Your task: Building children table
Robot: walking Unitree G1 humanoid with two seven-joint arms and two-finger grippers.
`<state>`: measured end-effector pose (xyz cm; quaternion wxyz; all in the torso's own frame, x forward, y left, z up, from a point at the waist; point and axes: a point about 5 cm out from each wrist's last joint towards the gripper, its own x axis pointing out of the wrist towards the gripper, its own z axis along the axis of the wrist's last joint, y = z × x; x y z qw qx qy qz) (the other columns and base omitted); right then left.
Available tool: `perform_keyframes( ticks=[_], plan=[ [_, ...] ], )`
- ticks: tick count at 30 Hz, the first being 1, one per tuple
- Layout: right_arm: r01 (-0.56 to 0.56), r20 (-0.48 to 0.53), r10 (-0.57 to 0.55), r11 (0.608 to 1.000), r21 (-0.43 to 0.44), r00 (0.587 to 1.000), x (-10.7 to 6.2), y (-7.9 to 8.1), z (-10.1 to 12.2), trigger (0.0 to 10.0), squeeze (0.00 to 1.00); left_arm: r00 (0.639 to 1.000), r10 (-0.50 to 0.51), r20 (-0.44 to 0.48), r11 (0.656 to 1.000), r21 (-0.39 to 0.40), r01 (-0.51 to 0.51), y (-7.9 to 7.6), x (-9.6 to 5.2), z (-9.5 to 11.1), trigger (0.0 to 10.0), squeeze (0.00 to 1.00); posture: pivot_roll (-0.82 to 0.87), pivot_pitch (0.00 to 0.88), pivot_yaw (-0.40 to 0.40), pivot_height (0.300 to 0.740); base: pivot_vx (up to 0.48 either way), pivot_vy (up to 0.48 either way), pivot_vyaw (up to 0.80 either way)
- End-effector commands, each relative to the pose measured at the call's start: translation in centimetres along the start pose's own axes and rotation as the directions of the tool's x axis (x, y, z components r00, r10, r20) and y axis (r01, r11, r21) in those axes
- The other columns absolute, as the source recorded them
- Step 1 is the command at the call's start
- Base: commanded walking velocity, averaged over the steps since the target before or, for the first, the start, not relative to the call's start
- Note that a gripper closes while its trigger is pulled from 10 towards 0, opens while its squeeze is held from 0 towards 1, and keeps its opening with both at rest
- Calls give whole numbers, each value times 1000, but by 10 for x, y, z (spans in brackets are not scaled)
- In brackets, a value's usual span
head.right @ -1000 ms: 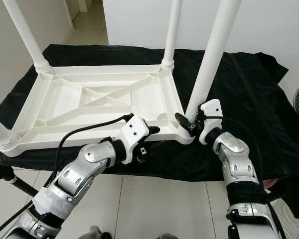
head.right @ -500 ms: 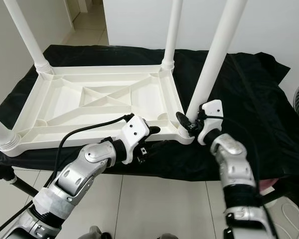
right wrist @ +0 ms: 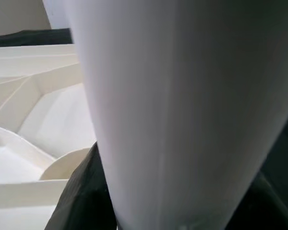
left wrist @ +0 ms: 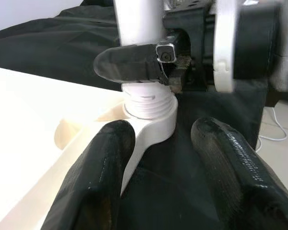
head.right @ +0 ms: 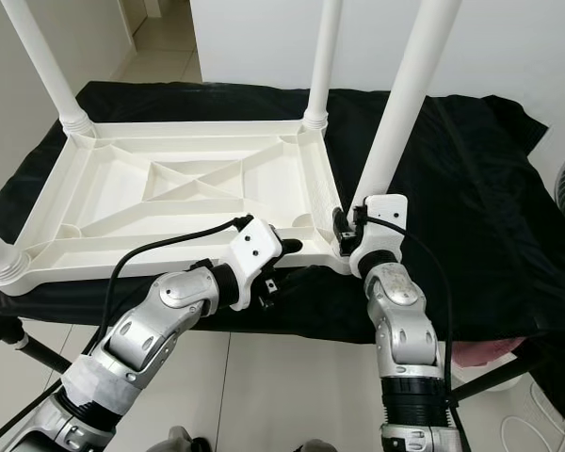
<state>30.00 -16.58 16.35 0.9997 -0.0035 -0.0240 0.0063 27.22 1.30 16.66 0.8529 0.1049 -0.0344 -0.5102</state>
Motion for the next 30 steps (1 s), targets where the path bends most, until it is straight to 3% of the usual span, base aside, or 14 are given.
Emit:
perform_keyframes(
  ticks=[1, 2, 5, 6, 9, 10, 11, 12, 23, 25, 26, 28, 30],
  plan=[
    [15, -33, -14, 999, 40, 999, -1, 0, -5, 10000, 0, 999, -47, -5, 999, 0, 47, -3, 0, -1, 10000, 0, -146, 78, 41, 740, 0, 0, 0],
    [47, -25, -46, 997, 62, 999, -6, 12, -5, 10000, 0, 999, -50, -4, 999, 3, 50, -2, 1, 0, 10000, 0, -146, 78, 41, 740, 0, 0, 0],
    [47, -25, -46, 997, 62, 999, -6, 12, -5, 10000, 0, 999, -50, -4, 999, 3, 50, -2, 1, 0, 10000, 0, -146, 78, 41, 740, 0, 0, 0],
    [39, -9, -38, 994, 104, 999, -10, 30, -4, 10000, 0, 999, -46, -7, 999, 7, 46, 1, 1, 0, 10000, 0, -143, 74, 40, 740, 0, 0, 0],
    [10, -4, -10, 993, 117, 1000, -10, 34, -5, 10000, 0, 999, -42, -10, 999, 11, 42, 3, 0, 0, 10000, 0, -143, 74, 40, 740, 0, 0, 0],
    [-16, 8, 16, 993, 113, 1000, -9, 36, -5, 10000, 847, 999, -39, -12, 999, 13, 39, 4, 0, -1, 10000, 0, -141, 70, 34, 740, 0, 0, 0],
    [-16, 8, 16, 993, 113, 1000, -9, 36, -5, 10000, 847, 999, -39, -12, 999, 13, 39, 4, 0, -1, 10000, 0, -141, 70, 34, 740, 0, 0, 0],
    [-45, 18, 43, 991, 127, 999, -8, 38, -4, 10000, 1000, 999, -35, -11, 999, 16, 35, 5, 0, 0, 10000, 0, -140, 69, 31, 740, 0, 0, 0],
    [-113, 32, 110, 985, 132, 993, -6, 38, -1, 10000, 1000, 1000, -24, -8, 1000, 18, 24, 7, 0, 1, 10000, 0, -141, 67, 25, 740, 0, 0, 0],
    [-166, 19, 165, 980, 108, 986, -5, 37, 1, 10000, 1000, 1000, -21, -7, 1000, 17, 21, 7, 0, 1, 10000, 0, -139, 65, 20, 740, 0, 0, 0],
    [-229, 19, 229, 969, 92, 973, -4, 35, 3, 10000, 0, 1000, -18, -6, 1000, 17, 18, 7, 0, 1, 10000, 0, -137, 65, 20, 740, 0, 0, 0],
    [-229, 19, 229, 969, 92, 973, -4, 35, 3, 10000, 0, 1000, -18, -6, 1000, 17, 18, 7, 0, 1, 10000, 0, -137, 65, 20, 740, 0, 0, 0],
    [-329, 43, 328, 943, 45, 944, -3, 24, 11, 10000, 0, 1000, -15, -6, 1000, 15, 16, 7, -1, 1, 10000, 0, -137, 65, 20, 740, 0, 0, 0]
  ],
)
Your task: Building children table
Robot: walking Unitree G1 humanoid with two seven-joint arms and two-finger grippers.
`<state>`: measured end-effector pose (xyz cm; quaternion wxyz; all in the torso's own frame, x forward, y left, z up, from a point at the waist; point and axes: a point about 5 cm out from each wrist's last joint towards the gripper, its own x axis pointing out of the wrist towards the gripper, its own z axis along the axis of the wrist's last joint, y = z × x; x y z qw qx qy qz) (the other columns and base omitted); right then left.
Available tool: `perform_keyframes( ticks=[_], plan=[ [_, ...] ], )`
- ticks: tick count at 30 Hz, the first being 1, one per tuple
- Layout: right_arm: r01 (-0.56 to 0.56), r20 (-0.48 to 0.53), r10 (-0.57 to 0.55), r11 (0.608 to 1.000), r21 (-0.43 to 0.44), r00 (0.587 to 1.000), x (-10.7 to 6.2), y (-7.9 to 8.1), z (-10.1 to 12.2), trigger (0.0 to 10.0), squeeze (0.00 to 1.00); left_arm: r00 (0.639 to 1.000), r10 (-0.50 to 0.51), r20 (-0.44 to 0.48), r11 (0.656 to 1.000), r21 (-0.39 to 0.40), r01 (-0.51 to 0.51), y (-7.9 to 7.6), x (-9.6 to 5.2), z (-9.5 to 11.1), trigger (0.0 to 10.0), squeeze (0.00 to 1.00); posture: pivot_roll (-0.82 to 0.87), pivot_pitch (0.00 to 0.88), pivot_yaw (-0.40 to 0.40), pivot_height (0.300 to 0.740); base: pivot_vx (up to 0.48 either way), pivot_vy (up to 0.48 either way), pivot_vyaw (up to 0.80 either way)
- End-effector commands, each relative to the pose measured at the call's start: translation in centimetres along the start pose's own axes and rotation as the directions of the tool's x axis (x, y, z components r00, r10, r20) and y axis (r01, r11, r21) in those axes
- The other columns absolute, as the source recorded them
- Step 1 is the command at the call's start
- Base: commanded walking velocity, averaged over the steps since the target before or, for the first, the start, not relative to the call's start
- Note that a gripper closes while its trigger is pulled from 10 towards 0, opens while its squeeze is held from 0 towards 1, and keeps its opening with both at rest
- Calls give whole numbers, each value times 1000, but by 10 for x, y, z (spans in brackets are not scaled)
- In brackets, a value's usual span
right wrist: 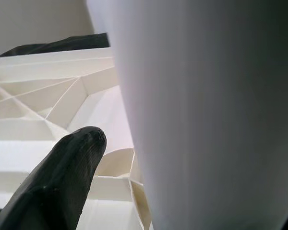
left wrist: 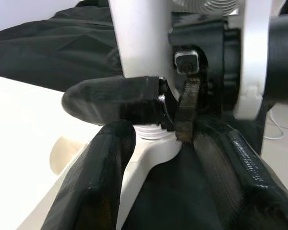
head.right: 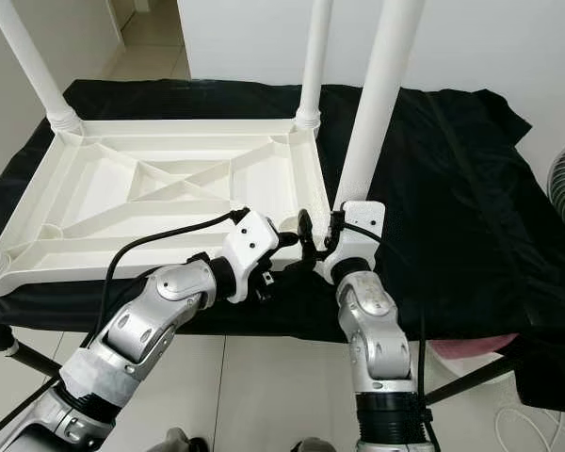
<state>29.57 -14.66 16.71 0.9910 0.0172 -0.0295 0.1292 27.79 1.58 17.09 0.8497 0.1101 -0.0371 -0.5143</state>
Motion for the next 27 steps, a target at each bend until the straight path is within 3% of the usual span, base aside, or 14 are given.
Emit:
perform_keyframes(
  ticks=[1, 2, 4, 6, 13, 18, 27],
  plan=[
    [-90, 21, 90, 996, 2, 996, 2, 5, 7, 10000, 0, 1000, -6, -6, 1000, 3, 6, 0, -1, -2, 10000, 0, -137, 65, 20, 740, 0, 0, 0],
    [-146, 33, 147, 989, -26, 989, 1, 0, 10, 10000, 0, 1000, -6, -7, 1000, 3, 6, 0, -1, -2, 10000, 0, -137, 65, 20, 740, 0, 0, 0],
    [-146, 33, 147, 989, -26, 989, 1, 0, 10, 10000, 0, 1000, -6, -7, 1000, 3, 6, 0, -1, -2, 10000, 0, -137, 65, 20, 740, 0, 0, 0],
    [-251, 27, 253, 965, -75, 967, -1, -8, 11, 10000, 0, 1000, -8, -8, 1000, 5, 8, 1, -2, -2, 10000, 0, -133, 63, 26, 740, 0, 0, 0],
    [-371, -35, 369, 924, -95, 929, -5, -28, 3, 10000, 0, 1000, -14, -16, 1000, 5, 14, -1, -4, -3, 10000, 0, -126, 60, 27, 740, 0, 0, 0],
    [-382, -93, 374, 918, -106, 923, -3, -43, -9, 10000, 0, 999, -22, -22, 1000, 5, 22, -4, -4, -5, 10000, 0, -121, 54, 27, 740, 0, 0, 0],
    [-427, -111, 416, 897, -116, 903, 3, -53, -11, 10000, 0, 998, -44, -35, 999, 4, 44, -6, -7, -8, 10000, 0, -115, 40, 25, 740, 0, 0, 0]
  ],
)
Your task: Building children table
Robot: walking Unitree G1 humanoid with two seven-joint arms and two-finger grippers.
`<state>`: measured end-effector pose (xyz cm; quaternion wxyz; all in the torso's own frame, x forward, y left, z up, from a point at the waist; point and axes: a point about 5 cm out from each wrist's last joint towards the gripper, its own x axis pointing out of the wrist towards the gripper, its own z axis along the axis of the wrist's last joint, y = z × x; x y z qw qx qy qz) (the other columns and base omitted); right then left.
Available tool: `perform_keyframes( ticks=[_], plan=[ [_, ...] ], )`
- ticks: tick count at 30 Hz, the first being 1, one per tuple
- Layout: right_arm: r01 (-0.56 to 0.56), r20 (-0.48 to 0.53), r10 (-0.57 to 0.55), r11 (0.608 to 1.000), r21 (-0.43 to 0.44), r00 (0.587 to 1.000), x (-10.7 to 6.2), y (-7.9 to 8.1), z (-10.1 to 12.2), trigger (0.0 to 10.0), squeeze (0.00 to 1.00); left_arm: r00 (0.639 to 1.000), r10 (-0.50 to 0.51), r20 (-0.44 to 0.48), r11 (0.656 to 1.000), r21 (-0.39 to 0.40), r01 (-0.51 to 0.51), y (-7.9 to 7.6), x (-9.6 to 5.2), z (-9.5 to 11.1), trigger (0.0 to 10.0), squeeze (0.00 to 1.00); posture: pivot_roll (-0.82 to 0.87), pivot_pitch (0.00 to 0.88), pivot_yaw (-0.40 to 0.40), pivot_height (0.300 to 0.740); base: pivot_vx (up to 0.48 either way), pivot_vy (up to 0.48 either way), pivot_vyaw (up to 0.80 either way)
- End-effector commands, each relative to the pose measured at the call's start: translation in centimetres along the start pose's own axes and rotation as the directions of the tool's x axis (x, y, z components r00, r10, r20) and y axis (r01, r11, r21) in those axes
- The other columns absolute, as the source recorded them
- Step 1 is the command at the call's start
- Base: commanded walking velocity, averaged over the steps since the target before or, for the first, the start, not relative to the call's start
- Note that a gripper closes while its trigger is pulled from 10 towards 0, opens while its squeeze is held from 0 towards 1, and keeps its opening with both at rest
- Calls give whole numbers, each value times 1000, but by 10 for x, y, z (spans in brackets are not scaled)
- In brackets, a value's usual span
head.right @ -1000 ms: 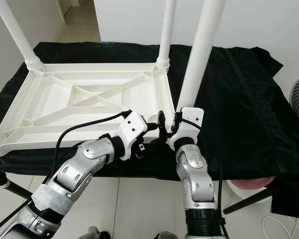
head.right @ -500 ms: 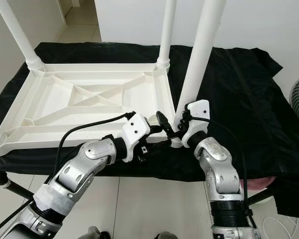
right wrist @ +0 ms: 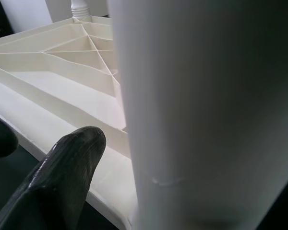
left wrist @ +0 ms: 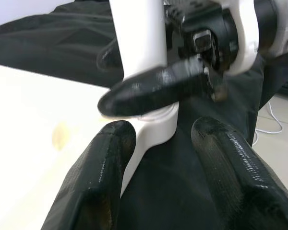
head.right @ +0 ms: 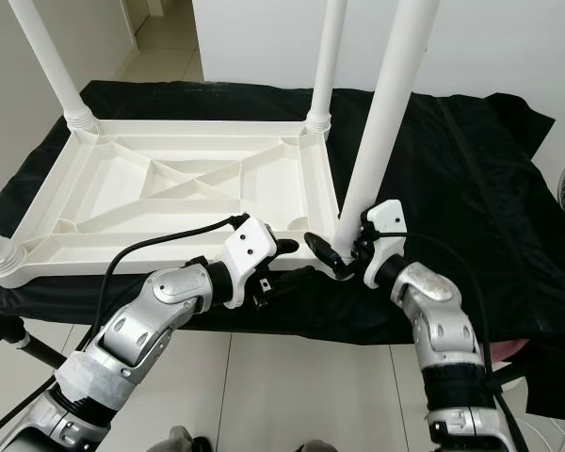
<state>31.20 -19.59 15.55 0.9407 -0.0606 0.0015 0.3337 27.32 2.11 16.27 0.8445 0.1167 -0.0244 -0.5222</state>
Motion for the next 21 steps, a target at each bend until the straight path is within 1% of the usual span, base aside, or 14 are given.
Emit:
perform_keyframes(
  ticks=[1, 6, 7, 9, 10, 11, 15, 21],
  plan=[
    [-20, 1, 20, 1000, -12, 1000, 1, -2, -1, 10000, 0, 1000, -27, -15, 1000, 4, 27, -3, -2, -1, 10000, 0, -114, 38, 24, 740, 0, 0, 0],
    [-20, 1, 20, 999, -29, 1000, 1, -6, 1, 10000, 0, 999, -40, -33, 999, -3, 40, -5, -6, -7, 10000, 0, -115, 40, 22, 740, 0, 0, 0],
    [-21, 0, 21, 999, -35, 1000, 2, -8, 1, 4784, 0, 998, -40, -43, 999, -2, 40, -6, -8, -10, 10000, 0, -111, 43, 17, 740, 0, 0, 0],
    [-22, -1, 22, 999, -38, 1000, 2, -10, 1, 4784, 0, 998, -39, -49, 999, -2, 39, -6, -9, -11, 10000, 0, -111, 43, 17, 740, 0, 0, 0],
    [-26, 0, 26, 999, -41, 1000, 2, -11, 0, 1294, 0, 998, -38, -53, 999, -1, 38, -6, -9, -13, 10000, 0, -111, 43, 17, 740, 0, 0, 0],
    [-27, 0, 27, 999, -43, 1000, 2, -11, -1, 0, 0, 998, -35, -53, 999, -4, 34, -6, -9, -13, 10000, 0, -111, 43, 17, 740, 0, 0, 0],
    [-25, -2, 25, 999, -41, 1000, 2, -11, -2, 0, 0, 998, -30, -54, 1000, -7, 29, -5, -9, -13, 10000, 0, -111, 43, 17, 740, 0, 0, 0],
    [9, 20, -9, 1000, -28, 1000, 6, -7, -6, 0, 0, 999, -1, -53, 1000, -30, -1, -5, -9, -17, 10000, 0, -117, 39, 21, 740, 0, 0, 0]
  ],
)
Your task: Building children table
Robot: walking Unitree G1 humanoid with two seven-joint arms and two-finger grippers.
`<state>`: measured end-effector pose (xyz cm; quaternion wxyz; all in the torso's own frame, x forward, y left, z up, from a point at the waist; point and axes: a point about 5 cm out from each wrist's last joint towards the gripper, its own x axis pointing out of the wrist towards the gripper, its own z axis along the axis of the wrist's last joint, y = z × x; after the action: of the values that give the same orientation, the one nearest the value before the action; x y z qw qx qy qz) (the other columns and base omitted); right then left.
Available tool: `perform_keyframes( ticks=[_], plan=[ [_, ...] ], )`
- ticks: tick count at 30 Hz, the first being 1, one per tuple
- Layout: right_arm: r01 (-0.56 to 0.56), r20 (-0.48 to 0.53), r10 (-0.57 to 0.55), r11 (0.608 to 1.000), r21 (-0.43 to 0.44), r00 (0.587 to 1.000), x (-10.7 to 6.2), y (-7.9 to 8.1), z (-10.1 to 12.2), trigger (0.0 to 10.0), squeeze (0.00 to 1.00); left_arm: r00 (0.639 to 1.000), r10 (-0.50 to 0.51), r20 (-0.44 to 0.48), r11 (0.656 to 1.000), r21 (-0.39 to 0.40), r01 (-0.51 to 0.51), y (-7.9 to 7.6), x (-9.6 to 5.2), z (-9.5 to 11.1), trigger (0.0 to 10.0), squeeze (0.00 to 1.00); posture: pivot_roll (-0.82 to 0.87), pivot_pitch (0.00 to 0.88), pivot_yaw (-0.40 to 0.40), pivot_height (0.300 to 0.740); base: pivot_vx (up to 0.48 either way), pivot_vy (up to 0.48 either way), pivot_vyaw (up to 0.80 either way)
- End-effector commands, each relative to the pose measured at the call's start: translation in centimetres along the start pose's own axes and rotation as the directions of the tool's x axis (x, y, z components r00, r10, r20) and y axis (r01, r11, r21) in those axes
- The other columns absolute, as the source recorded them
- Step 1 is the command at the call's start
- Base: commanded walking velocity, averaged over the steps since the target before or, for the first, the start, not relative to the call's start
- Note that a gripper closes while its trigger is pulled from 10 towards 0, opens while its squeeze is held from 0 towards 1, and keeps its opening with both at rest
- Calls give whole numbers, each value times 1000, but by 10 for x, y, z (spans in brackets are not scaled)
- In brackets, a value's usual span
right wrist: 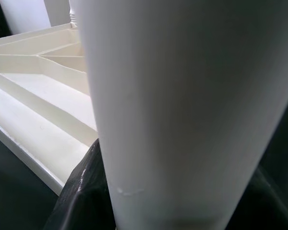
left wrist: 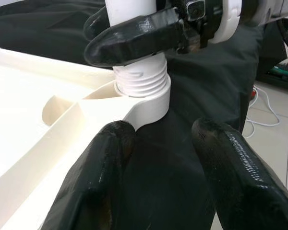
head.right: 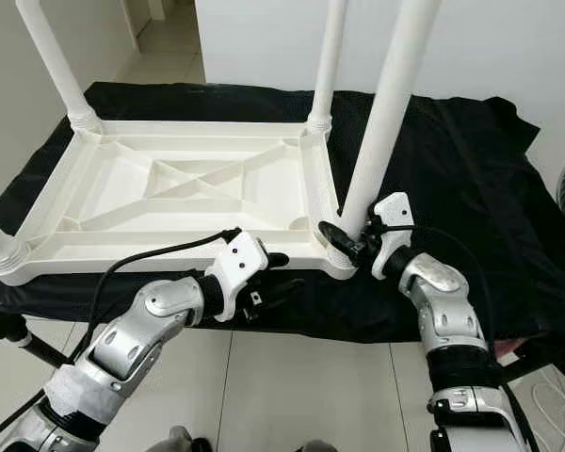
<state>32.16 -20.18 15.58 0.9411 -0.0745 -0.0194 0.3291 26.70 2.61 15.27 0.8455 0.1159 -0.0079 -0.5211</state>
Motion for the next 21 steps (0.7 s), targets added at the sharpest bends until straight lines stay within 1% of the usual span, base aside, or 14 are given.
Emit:
perform_keyframes(
  ticks=[1, 2, 3, 5, 6, 7, 9, 11, 12, 14, 16, 18, 20, 21],
  plan=[
    [-2, -10, 2, 1000, 12, 1000, 2, 4, -5, 0, 0, 1000, 1, -26, 1000, -11, -1, 1, -2, -8, 10000, 0, -117, 39, 21, 740, 0, 0, 0],
    [5, -5, -5, 1000, 18, 1000, 3, 5, -6, 1804, 0, 1000, 9, -23, 1000, -18, -10, 1, -1, -9, 10000, 0, -117, 39, 21, 740, 0, 0, 0],
    [21, -3, -21, 1000, 23, 1000, 4, 5, -6, 8588, 0, 1000, 20, -21, 999, -25, -20, 1, 0, -10, 10000, 0, -118, 40, 22, 740, 0, 0, 0],
    [31, -1, -31, 999, 24, 1000, 4, 6, -7, 8588, 0, 999, 27, -19, 999, -29, -27, 1, 1, -11, 10000, 0, -118, 40, 22, 740, 0, 0, 0],
    [81, 6, -81, 996, 37, 997, 5, 7, -7, 10000, 0, 999, 30, -17, 999, -40, -31, -2, 3, -16, 10000, 0, -121, 42, 23, 740, 0, 0, 0],
    [81, 6, -81, 996, 37, 997, 5, 7, -7, 10000, 0, 999, 30, -17, 999, -40, -31, -2, 3, -16, 10000, 0, -121, 42, 23, 740, 0, 0, 0],
    [121, 14, -122, 992, 28, 992, 6, 8, -5, 10000, 0, 1000, 23, -12, 999, -49, -23, -5, 4, -18, 10000, 0, -124, 43, 24, 740, 0, 0, 0],
    [121, 14, -122, 992, 28, 992, 6, 8, -5, 10000, 0, 1000, 23, -12, 999, -49, -23, -5, 4, -18, 10000, 0, -124, 43, 24, 740, 0, 0, 0],
    [146, 12, -146, 989, 30, 989, 7, 9, -5, 10000, 0, 1000, 19, -9, 998, -54, -20, -6, 3, -18, 10000, 0, -123, 43, 24, 740, 0, 0, 0],
    [183, 32, -184, 982, 38, 982, 11, 18, -1, 10000, 0, 1000, 9, -13, 999, -53, -10, -8, 2, -21, 10000, 0, -124, 46, 25, 740, 0, 0, 0],
    [193, 59, -195, 980, 40, 979, 15, 28, 4, 10000, 0, 1000, 3, -14, 999, -54, -4, -9, 1, -22, 10000, 0, -124, 48, 24, 740, 0, 0, 0],
    [228, 77, -231, 973, 48, 970, 19, 33, 11, 10000, 0, 1000, 1, -11, 998, -57, -2, -8, -1, -23, 10000, 0, -127, 51, 26, 740, 0, 0, 0],
    [228, 77, -231, 973, 48, 970, 19, 33, 11, 10000, 0, 1000, 1, -11, 998, -57, -2, -8, -1, -23, 10000, 0, -127, 51, 26, 740, 0, 0, 0],
    [249, 83, -253, 967, 52, 964, 21, 35, 13, 10000, 0, 1000, 0, -10, 998, -57, -1, -7, -1, -23, 10000, 0, -127, 51, 26, 740, 0, 0, 0]
  ],
)
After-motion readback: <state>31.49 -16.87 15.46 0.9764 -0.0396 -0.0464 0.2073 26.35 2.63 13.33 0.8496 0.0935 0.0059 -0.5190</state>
